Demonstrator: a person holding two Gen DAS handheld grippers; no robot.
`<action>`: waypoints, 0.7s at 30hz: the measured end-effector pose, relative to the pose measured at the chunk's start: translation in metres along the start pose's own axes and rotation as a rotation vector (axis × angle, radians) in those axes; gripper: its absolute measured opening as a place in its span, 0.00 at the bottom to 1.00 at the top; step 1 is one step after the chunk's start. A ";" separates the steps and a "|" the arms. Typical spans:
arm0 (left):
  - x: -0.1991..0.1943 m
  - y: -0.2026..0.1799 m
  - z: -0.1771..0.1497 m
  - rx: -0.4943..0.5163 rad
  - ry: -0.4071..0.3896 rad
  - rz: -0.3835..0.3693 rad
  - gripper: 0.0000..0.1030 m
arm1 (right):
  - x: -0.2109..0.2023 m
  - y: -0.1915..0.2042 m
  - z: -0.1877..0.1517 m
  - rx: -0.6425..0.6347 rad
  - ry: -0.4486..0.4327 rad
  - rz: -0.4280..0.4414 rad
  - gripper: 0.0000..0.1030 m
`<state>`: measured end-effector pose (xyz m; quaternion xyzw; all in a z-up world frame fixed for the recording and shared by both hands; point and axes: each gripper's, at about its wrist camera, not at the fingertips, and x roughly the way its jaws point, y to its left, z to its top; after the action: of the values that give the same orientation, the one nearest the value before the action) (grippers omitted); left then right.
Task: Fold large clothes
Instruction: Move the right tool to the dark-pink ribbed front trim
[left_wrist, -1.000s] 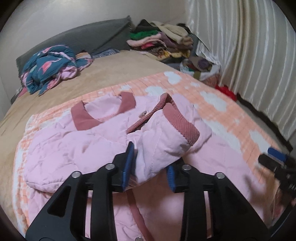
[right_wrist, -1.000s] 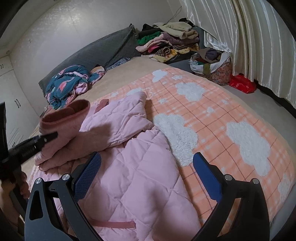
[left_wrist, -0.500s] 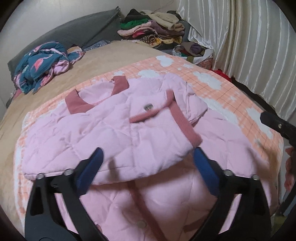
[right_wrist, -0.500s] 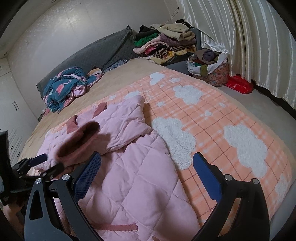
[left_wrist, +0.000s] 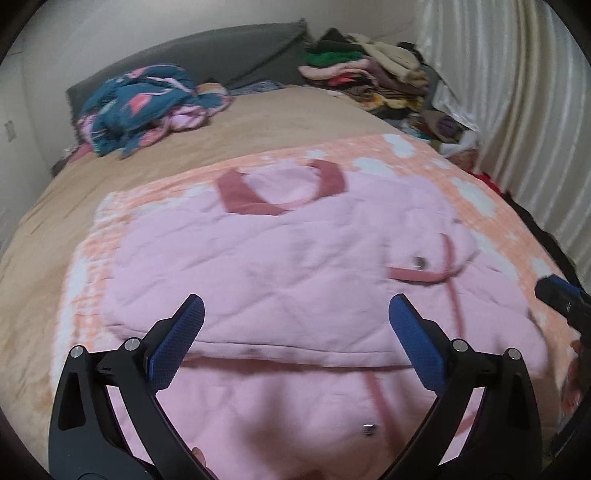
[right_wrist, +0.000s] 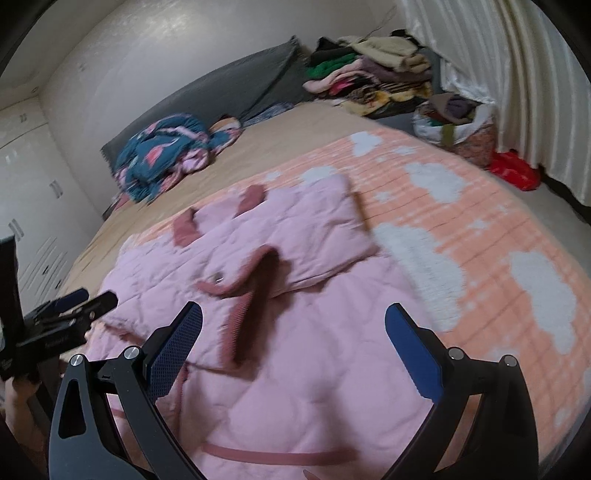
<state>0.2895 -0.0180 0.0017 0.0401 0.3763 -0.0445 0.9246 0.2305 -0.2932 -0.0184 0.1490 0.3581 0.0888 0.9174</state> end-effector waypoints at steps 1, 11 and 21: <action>0.000 0.006 0.000 -0.007 -0.003 0.014 0.91 | 0.006 0.006 -0.001 -0.005 0.013 0.013 0.96; 0.009 0.052 -0.011 -0.075 -0.007 0.093 0.91 | 0.058 0.037 -0.018 0.028 0.120 0.072 0.96; 0.027 0.075 -0.020 -0.114 -0.002 0.103 0.91 | 0.089 0.045 -0.023 0.070 0.149 0.105 0.92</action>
<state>0.3031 0.0568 -0.0281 0.0066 0.3745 0.0243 0.9269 0.2767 -0.2224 -0.0753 0.1927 0.4199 0.1351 0.8765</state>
